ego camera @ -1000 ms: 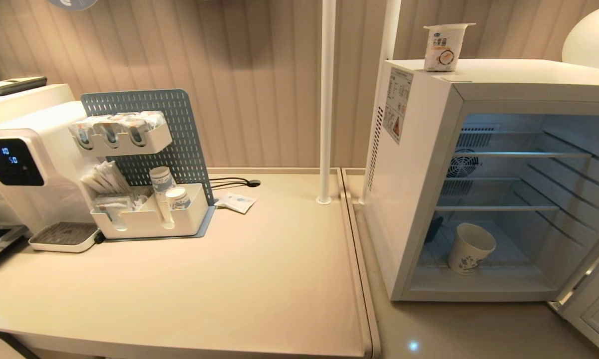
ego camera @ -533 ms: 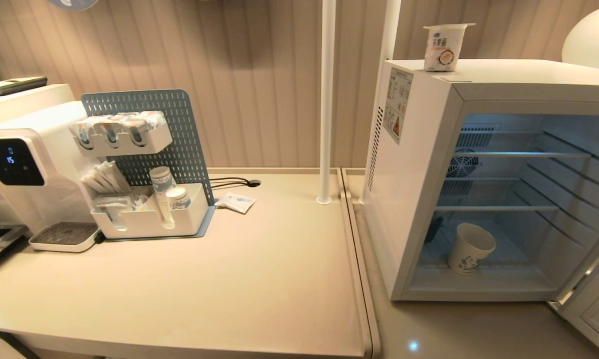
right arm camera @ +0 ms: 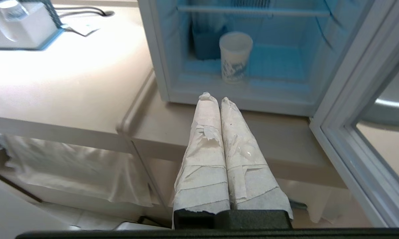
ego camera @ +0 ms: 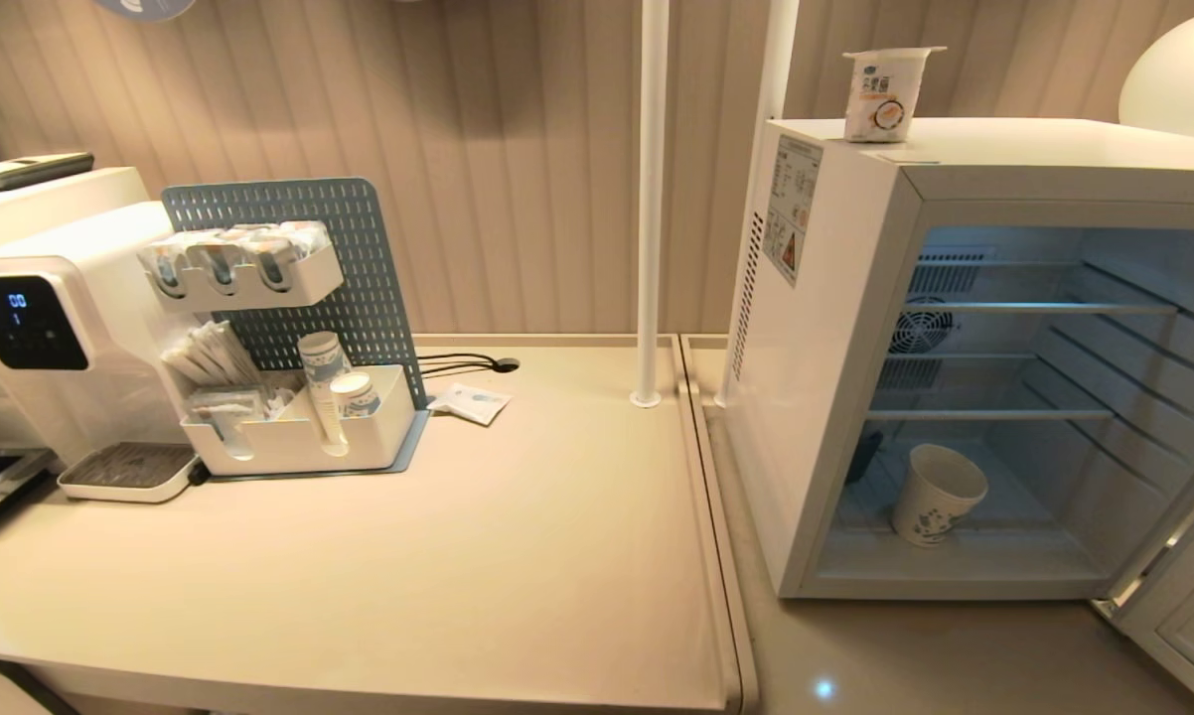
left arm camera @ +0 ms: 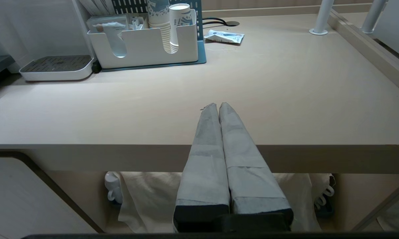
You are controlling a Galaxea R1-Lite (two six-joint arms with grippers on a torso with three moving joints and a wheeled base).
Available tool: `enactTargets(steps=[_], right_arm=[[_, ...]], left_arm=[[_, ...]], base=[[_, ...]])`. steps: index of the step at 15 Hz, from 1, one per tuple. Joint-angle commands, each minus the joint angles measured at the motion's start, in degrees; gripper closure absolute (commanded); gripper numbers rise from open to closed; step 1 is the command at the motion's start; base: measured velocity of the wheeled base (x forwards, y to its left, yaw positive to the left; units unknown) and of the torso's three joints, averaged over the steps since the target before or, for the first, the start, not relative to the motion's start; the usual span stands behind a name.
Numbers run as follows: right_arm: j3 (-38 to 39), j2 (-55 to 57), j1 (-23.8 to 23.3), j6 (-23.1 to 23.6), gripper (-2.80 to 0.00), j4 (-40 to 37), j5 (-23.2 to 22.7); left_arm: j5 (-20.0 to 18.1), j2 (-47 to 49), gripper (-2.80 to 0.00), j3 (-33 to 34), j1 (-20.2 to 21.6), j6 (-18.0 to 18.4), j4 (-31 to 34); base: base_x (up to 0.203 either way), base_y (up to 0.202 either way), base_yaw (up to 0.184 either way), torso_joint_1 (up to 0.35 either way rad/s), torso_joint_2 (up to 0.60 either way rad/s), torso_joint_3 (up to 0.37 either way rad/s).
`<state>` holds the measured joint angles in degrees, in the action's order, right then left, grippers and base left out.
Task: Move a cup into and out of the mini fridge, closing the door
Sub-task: Put the yoghurt in the freezer
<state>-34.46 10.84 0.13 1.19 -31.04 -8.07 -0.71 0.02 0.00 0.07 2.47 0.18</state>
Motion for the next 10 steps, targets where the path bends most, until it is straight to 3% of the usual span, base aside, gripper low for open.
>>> enactTargets(steps=[1,4,10], right_arm=[[-7.3,10.3,0.2,-1.1,0.00,-0.6,-0.5],[-20.6,23.1,0.8,-4.6,0.00,-1.1,-1.7],[-52.0,45.8,8.8,-10.3,0.00,-6.3,-2.5]], left_arm=[[0.0,0.0,0.00,0.0,0.0,0.0,0.0],[0.0,0.0,0.00,0.0,0.0,0.0,0.0],[0.0,0.0,0.00,0.0,0.0,0.0,0.0]], base=[[0.000,0.000,0.000,0.000,0.00,0.000],[0.000,0.000,0.000,0.000,0.00,0.000],[0.000,0.000,0.000,0.000,0.00,0.000]])
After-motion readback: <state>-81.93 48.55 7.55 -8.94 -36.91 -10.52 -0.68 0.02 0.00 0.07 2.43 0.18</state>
